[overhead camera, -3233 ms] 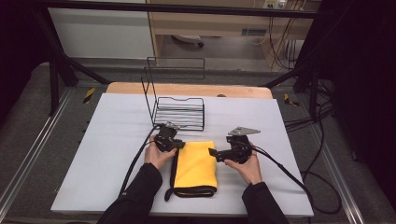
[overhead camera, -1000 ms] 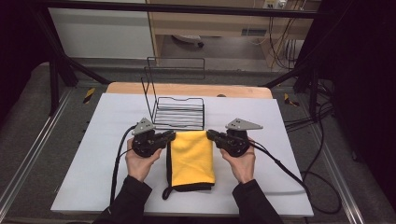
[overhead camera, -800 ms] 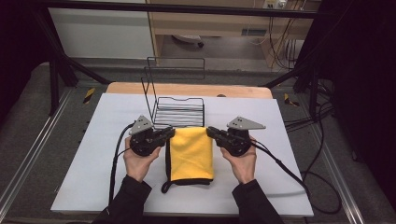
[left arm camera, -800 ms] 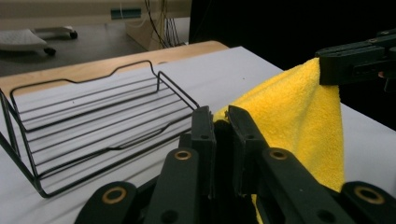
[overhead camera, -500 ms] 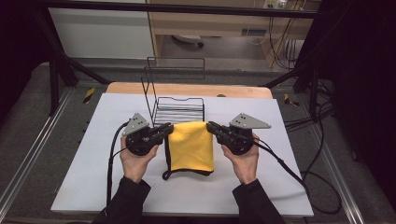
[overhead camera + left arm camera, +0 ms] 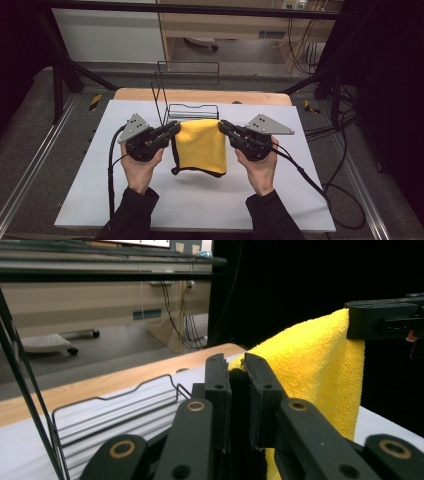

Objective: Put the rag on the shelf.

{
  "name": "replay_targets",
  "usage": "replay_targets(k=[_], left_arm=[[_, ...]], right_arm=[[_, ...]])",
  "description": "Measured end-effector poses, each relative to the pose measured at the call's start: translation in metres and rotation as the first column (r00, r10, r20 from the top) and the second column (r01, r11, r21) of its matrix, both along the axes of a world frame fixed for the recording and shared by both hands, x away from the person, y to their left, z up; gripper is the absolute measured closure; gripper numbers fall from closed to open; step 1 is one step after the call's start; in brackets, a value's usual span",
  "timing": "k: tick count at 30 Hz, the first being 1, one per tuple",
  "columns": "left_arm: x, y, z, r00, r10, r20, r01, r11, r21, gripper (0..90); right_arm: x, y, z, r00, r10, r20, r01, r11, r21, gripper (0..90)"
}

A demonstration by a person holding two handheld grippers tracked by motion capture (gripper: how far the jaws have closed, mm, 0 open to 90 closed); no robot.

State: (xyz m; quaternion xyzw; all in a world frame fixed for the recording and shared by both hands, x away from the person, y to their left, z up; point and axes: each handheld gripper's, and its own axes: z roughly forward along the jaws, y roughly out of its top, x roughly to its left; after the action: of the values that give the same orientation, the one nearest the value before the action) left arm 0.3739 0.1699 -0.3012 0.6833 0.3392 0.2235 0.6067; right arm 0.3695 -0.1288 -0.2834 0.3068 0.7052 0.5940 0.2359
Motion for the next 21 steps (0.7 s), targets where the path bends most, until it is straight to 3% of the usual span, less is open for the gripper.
replay_targets(k=[21], left_arm=[[0.002, 0.009, 0.035, 0.994, 0.056, 0.094, -0.049, 0.9956, -0.08, 81.1]], right_arm=[[0.003, 0.017, 0.034, 0.9932, -0.032, 0.112, 0.025, 0.9974, 0.067, 85.0]])
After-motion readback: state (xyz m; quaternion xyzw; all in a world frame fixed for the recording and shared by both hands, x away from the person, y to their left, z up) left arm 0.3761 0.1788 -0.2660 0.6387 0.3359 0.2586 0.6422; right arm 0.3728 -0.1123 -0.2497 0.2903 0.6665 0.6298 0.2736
